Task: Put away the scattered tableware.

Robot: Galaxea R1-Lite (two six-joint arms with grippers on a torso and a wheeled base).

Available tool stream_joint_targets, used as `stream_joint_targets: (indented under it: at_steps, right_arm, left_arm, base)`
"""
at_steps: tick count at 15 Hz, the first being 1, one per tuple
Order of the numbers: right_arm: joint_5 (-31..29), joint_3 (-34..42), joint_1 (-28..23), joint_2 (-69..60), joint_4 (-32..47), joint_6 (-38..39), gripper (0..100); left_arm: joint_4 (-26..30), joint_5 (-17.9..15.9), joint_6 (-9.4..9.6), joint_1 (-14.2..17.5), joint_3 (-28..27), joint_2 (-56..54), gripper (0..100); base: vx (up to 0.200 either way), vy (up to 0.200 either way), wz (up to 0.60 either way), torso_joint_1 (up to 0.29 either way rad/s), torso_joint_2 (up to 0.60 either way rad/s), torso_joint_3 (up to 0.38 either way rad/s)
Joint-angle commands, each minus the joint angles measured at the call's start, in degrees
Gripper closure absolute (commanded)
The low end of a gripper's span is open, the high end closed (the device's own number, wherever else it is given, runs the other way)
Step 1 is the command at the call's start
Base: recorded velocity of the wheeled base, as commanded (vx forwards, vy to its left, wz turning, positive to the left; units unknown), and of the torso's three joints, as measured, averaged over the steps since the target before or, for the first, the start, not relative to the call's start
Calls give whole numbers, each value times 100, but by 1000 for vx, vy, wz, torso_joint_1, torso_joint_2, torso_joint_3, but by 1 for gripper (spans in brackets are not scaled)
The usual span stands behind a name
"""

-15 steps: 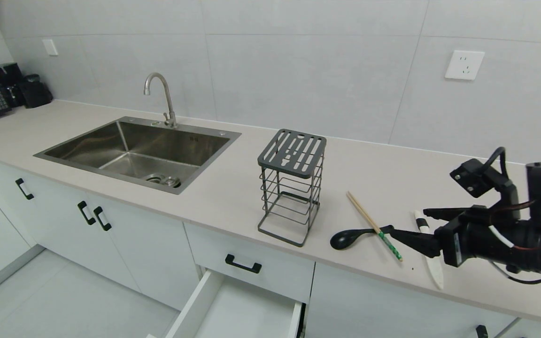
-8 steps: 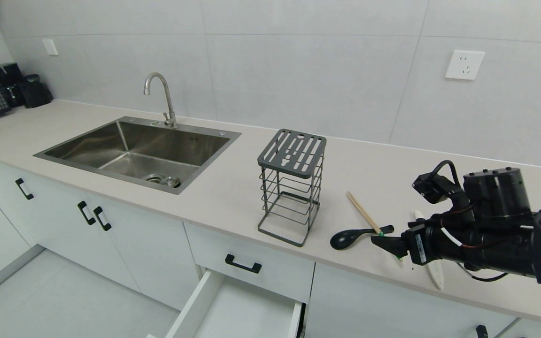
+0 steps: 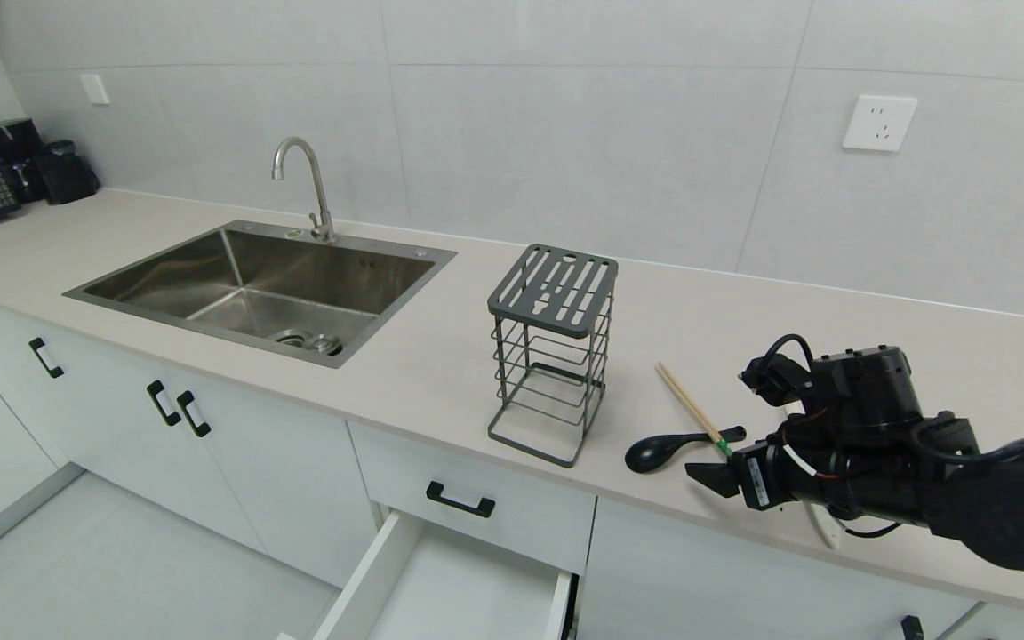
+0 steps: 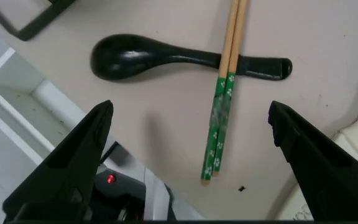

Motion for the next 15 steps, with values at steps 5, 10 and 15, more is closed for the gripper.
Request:
stream_joint_targets:
  at_steps: [5,10,15]
  right_arm:
    - [-154,-51,-59,319,-40,40,0]
    - [-145,-95,12,389,-49,22,0]
    - [-163,-209,47,600,-49,31,100]
  left_arm:
    - [6,-1,2,5,0,9,0]
    - [-2,-1,2,-4,0,9,0]
    - [6,-1,2,-4,0,9,0]
  base:
    - [0,0,0,0,0,0]
    - [0,0,0,0,0,0]
    - [0,0,0,0,0,0]
